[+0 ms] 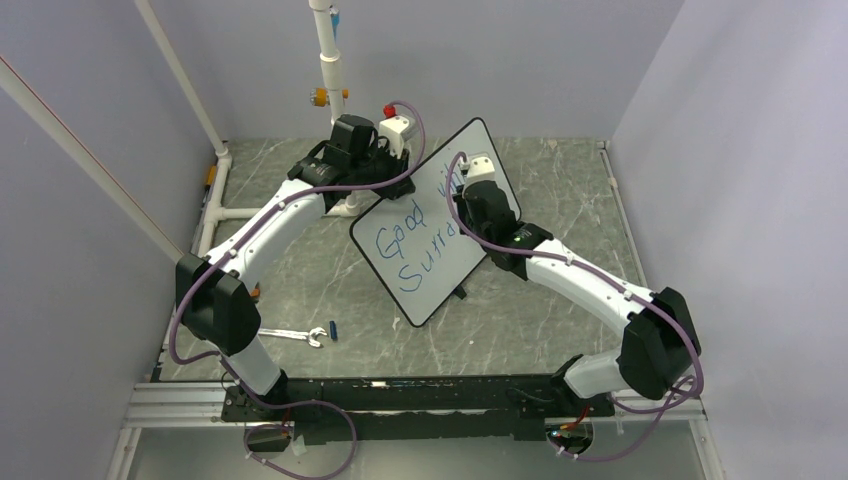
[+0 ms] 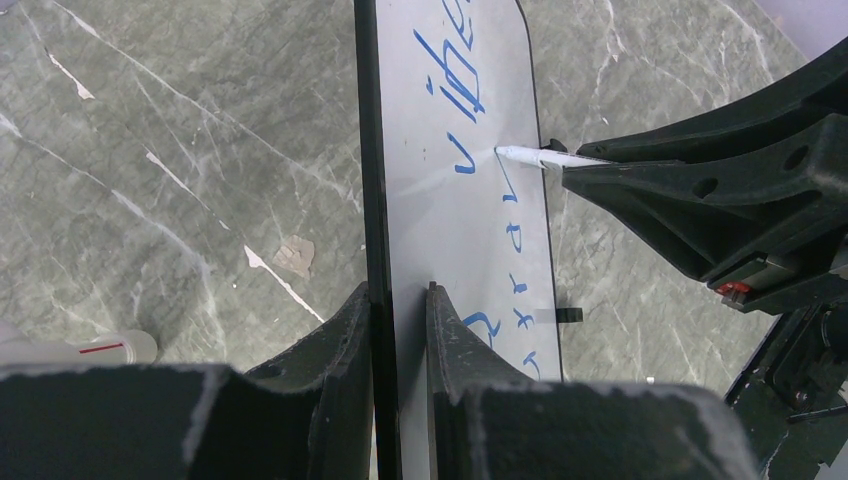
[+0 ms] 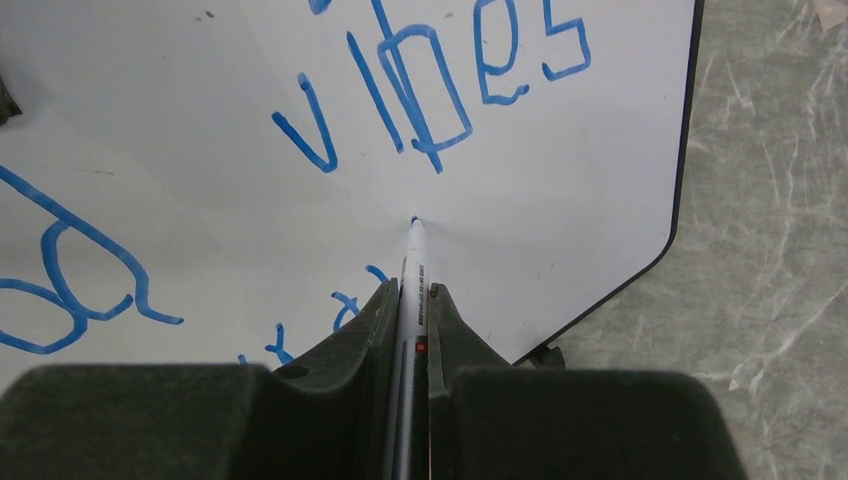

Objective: Write a sentence on the whiteboard

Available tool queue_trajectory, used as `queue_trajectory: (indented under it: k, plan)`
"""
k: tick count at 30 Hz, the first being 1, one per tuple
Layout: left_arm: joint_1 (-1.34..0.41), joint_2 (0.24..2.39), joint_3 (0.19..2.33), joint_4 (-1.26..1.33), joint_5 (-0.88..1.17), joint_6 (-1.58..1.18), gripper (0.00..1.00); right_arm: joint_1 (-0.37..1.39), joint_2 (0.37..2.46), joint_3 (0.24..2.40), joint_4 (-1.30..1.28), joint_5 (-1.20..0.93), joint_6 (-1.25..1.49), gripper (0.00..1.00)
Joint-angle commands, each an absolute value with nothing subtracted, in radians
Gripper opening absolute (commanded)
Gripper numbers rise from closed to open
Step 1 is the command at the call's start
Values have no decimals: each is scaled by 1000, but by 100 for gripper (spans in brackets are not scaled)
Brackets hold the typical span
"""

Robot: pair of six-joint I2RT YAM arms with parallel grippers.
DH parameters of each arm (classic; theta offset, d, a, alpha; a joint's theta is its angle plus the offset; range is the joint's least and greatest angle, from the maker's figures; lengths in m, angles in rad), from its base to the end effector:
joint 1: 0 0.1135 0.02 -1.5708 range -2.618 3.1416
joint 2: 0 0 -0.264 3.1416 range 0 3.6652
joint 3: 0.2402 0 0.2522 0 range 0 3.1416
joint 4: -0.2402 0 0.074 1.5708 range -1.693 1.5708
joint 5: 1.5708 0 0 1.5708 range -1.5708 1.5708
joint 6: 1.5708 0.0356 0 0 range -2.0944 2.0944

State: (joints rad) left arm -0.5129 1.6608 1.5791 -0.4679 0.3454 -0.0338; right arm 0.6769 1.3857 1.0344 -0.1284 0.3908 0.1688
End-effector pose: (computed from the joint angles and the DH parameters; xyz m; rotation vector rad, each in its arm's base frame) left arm 0.3291 -0.1991 0.3601 0.7146 2.0399 -0.6866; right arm 0.2555 0.1879 0.2957 -0.2701 1.9961 0.1372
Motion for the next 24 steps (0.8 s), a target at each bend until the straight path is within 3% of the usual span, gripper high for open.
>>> queue_trajectory:
  k: [1,15,24]
  plan:
    - [-523,1626,1585,-431,340,40,0,677,1356,995,-96,354,202,0]
    - [-523,1627,1586,-431,341,40,0,677,1316,898,-95,355,232,0]
    - [-522,1629,1586,-431,341,41,0,678,1298,979,-157,471,208,0]
